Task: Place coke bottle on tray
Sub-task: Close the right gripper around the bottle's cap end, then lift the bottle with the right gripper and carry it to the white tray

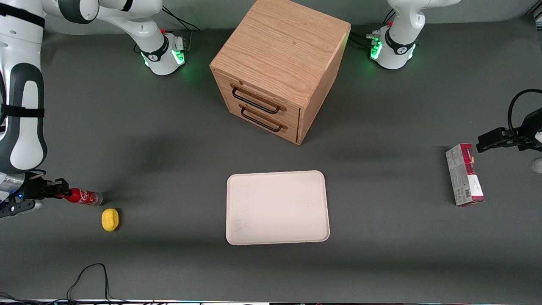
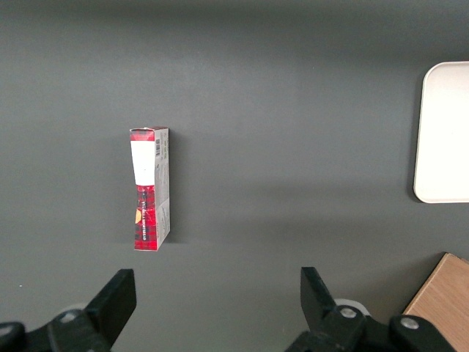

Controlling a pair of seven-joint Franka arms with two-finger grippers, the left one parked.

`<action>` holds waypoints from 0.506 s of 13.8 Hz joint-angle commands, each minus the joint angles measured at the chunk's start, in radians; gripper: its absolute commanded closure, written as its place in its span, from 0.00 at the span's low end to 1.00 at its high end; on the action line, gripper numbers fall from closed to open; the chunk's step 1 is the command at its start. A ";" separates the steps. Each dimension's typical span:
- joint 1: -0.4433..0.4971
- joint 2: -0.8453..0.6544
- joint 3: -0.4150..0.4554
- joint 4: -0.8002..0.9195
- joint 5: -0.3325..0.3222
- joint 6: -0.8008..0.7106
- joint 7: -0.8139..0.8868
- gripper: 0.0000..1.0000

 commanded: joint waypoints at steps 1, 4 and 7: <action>0.037 -0.049 0.019 0.197 -0.089 -0.272 0.194 1.00; 0.041 -0.053 0.079 0.407 -0.095 -0.526 0.326 1.00; 0.041 -0.053 0.233 0.566 -0.134 -0.656 0.498 1.00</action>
